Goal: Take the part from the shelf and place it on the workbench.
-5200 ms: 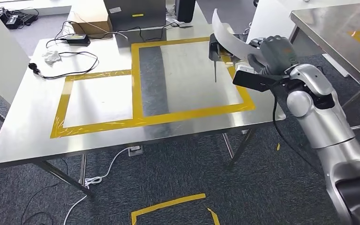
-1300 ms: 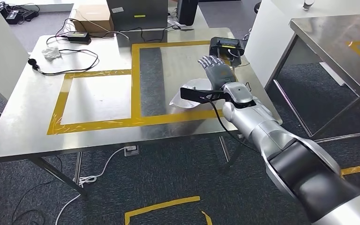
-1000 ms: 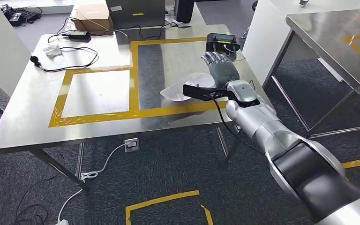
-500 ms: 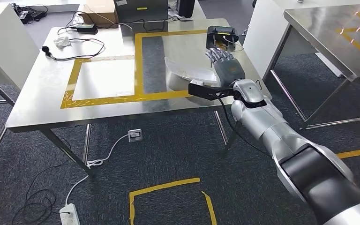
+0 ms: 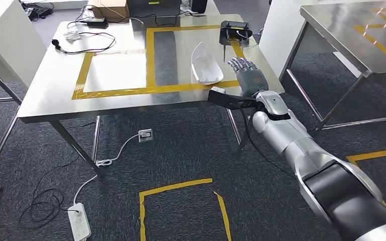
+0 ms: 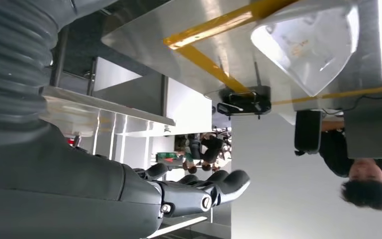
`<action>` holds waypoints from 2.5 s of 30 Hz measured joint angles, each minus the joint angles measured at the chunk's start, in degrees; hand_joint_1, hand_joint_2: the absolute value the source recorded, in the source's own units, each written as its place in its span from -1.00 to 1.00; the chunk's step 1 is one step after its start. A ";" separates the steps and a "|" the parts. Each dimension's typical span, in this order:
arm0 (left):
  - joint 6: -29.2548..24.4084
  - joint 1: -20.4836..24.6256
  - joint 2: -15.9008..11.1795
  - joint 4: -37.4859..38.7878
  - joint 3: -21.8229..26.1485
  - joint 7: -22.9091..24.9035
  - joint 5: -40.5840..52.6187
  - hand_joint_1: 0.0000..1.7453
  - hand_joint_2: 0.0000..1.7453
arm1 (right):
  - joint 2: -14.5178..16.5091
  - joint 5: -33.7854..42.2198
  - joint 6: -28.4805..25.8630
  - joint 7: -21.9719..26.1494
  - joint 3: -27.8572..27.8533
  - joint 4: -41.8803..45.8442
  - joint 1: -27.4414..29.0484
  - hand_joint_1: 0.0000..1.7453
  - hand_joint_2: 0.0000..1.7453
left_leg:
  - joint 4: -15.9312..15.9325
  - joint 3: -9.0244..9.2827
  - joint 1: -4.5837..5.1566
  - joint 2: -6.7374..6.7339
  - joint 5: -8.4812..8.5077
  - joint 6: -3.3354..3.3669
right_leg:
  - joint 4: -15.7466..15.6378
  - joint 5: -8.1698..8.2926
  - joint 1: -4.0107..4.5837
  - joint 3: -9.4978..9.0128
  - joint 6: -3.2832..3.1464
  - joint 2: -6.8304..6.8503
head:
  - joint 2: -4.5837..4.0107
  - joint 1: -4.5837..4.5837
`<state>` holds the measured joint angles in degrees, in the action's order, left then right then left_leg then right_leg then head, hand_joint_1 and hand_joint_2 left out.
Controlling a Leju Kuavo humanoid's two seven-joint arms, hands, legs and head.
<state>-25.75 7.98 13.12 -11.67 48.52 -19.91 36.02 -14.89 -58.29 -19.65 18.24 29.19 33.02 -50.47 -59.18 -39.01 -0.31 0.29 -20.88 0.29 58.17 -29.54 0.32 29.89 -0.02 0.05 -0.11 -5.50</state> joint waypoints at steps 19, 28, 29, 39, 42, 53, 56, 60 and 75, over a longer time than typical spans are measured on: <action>0.05 -0.08 -0.20 -0.02 0.02 -0.06 -0.01 -1.00 -1.00 | -1.37 0.67 2.15 1.27 -1.19 0.33 1.53 -1.00 -1.00 | 0.38 7.24 0.18 -0.17 -7.11 1.90 | 3.59 5.16 -1.15 11.16 2.13 0.28 | 0.00 0.21; 0.05 -0.38 -0.15 0.00 0.04 -0.08 -0.02 -1.00 -1.00 | -1.46 1.22 1.89 2.33 -1.46 0.62 1.49 -1.00 -1.00 | -0.15 0.63 0.45 -0.19 -1.44 1.37 | 2.43 0.27 -0.39 0.78 0.83 0.12 | 0.00 0.17; 0.05 -0.40 -0.14 0.00 0.04 -0.12 -0.02 -1.00 -1.00 | -1.46 1.29 1.89 2.41 -1.54 0.76 1.37 -1.00 -1.00 | -0.02 0.65 0.35 -0.18 -0.95 1.01 | 0.35 -0.47 -0.12 -0.42 0.49 0.09 | 0.00 0.07; 0.07 -1.05 -0.47 0.04 0.31 -0.98 -0.33 -1.00 -1.00 | -1.76 2.64 3.81 3.38 -2.34 1.85 2.90 -1.00 -1.00 | -15.78 -2.15 -0.24 -0.05 -10.44 -1.74 | -1.01 5.88 -0.63 5.43 -1.25 0.44 | 0.00 0.48; 0.11 -0.93 -0.54 0.02 0.33 -1.04 -0.31 -1.00 -1.00 | -2.06 2.72 3.91 3.37 -2.52 2.10 3.19 -1.00 -1.00 | -6.51 5.69 -0.36 -0.01 -8.35 -1.70 | -0.04 7.31 -0.77 7.85 -0.48 0.44 | 0.00 0.49; 0.57 -1.06 -0.59 0.00 0.54 -2.16 0.23 -1.00 -1.00 | -4.10 3.62 3.61 2.75 -3.60 2.84 5.18 -1.00 -1.00 | -0.16 4.00 -0.04 -0.11 -4.88 1.90 | 16.22 -2.32 -1.18 13.24 2.65 0.14 | 0.00 0.21; 0.55 -1.03 -0.59 0.00 0.56 -2.87 0.65 -1.00 -1.00 | -4.73 4.74 3.43 2.95 -4.41 3.57 6.94 -1.00 -1.00 | -0.25 2.02 -0.02 -0.12 -3.30 1.63 | 13.15 1.69 -1.09 8.34 2.15 0.12 | 0.00 0.19; 0.17 -0.99 -0.63 0.00 0.59 -3.13 0.57 -1.00 0.50 | -5.39 6.54 4.37 3.39 -6.09 5.16 7.72 -1.00 -1.00 | -0.31 1.10 0.21 -0.28 -2.02 0.59 | 0.10 -0.36 -0.42 -0.42 1.01 0.20 | 0.00 0.21; -0.88 -1.05 -0.98 0.00 0.72 -2.68 -0.05 -1.00 1.00 | -4.73 13.36 12.15 5.31 -9.79 5.13 8.43 -1.00 0.50 | 1.86 0.80 0.12 -0.21 0.96 -0.55 | -0.40 1.35 -0.11 1.05 -0.22 0.13 | 0.00 0.32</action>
<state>-26.63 6.93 12.14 -11.67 49.24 -22.59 35.97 -19.62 -44.93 -7.50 23.55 19.40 38.15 -42.04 -57.32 -38.21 -0.19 0.08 -19.92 -0.26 57.77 -28.19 0.21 30.94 -0.24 0.18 -0.11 -5.18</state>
